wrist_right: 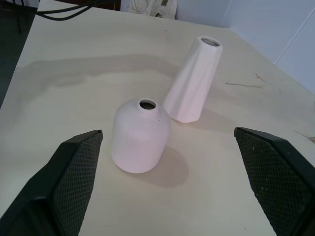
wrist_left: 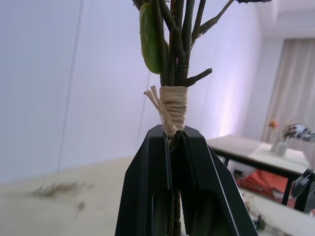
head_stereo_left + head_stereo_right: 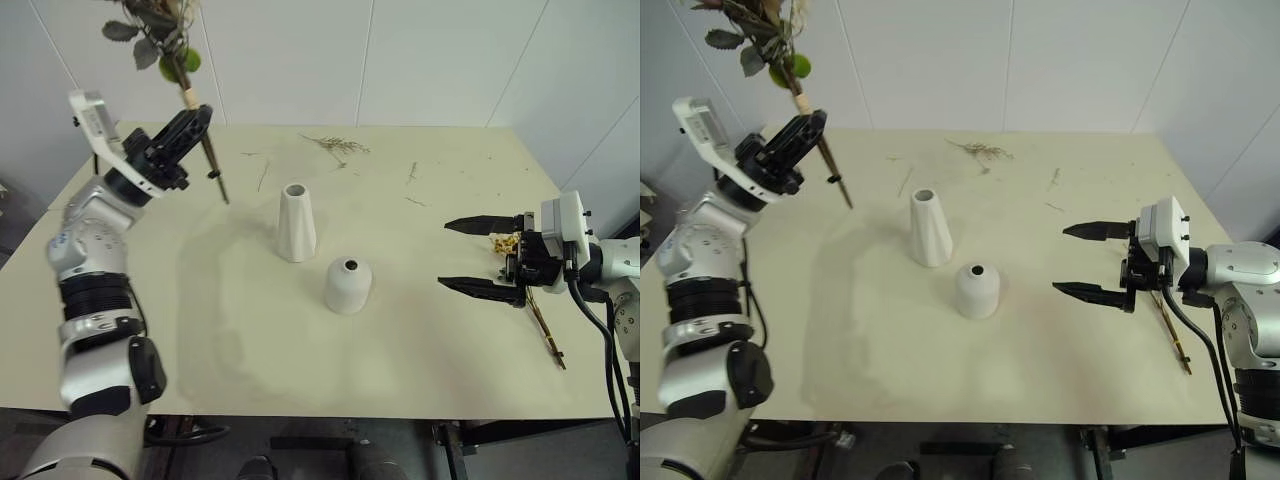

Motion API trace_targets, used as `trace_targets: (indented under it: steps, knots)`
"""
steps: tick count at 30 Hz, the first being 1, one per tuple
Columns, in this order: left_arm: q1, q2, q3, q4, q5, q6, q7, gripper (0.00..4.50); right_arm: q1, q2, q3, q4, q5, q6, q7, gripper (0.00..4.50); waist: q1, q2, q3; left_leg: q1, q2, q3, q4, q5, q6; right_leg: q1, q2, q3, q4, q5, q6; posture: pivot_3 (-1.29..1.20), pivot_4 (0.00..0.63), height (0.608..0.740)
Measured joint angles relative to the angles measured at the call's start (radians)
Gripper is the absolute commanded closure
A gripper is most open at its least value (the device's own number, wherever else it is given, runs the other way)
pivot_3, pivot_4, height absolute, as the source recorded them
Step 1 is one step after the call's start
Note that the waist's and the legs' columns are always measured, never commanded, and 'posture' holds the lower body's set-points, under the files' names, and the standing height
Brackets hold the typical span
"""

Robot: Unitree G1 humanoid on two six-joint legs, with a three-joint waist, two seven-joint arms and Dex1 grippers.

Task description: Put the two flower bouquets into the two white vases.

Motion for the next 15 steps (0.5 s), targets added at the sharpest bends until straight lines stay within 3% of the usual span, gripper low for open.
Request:
trace_targets:
  steps: [8, 15]
  knots:
    - [-0.122, -0.120, 0.013, 0.244, 0.010, -0.286, 0.044, 4.50, 0.020, 0.008, 0.000, -0.025, 0.002, 0.004, -0.040, 0.00, -0.003, 0.000, 0.000, 0.000, -0.001, 0.000, 0.000, 0.000, 0.000, 0.000, 0.000, 0.001, -0.001, 0.001, 0.001, 0.00, 0.150, 0.740]
    - [-0.198, -0.151, -0.002, 0.390, 0.012, -0.364, 0.010, 4.50, 0.050, 0.017, -0.001, -0.055, 0.005, 0.007, -0.079, 0.00, -0.002, -0.001, 0.000, -0.002, -0.001, 0.000, -0.001, 0.000, 0.001, 0.000, 0.000, 0.001, -0.005, 0.001, 0.002, 0.00, 0.150, 0.740]
